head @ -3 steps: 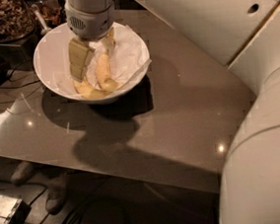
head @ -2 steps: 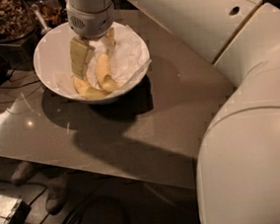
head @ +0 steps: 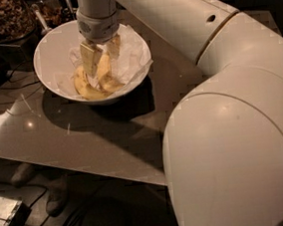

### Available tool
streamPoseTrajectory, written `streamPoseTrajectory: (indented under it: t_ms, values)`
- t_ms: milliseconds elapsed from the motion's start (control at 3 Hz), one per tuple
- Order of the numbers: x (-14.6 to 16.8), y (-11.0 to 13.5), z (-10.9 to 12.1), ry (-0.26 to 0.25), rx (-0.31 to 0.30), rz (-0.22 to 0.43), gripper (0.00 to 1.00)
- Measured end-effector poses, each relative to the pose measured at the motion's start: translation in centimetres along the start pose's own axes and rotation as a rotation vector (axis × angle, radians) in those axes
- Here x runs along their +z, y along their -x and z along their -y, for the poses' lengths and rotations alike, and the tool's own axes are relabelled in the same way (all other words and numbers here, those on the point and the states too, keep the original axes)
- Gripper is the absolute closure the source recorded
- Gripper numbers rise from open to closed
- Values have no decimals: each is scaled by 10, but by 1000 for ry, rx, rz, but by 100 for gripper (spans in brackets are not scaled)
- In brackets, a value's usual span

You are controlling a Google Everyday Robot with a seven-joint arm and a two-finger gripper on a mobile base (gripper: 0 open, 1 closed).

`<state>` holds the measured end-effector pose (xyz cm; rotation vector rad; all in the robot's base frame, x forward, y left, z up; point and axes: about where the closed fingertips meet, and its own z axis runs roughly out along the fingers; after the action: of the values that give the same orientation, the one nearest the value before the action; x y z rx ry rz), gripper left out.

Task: Pick banana from white bowl

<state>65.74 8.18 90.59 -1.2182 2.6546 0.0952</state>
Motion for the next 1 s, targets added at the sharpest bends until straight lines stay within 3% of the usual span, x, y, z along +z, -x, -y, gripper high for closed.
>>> streamPoseTrajectory:
  t_ms: [667, 1000]
  values:
    - [40, -19, 21, 9, 86, -85, 39]
    - [58, -35, 21, 27, 103, -131, 37]
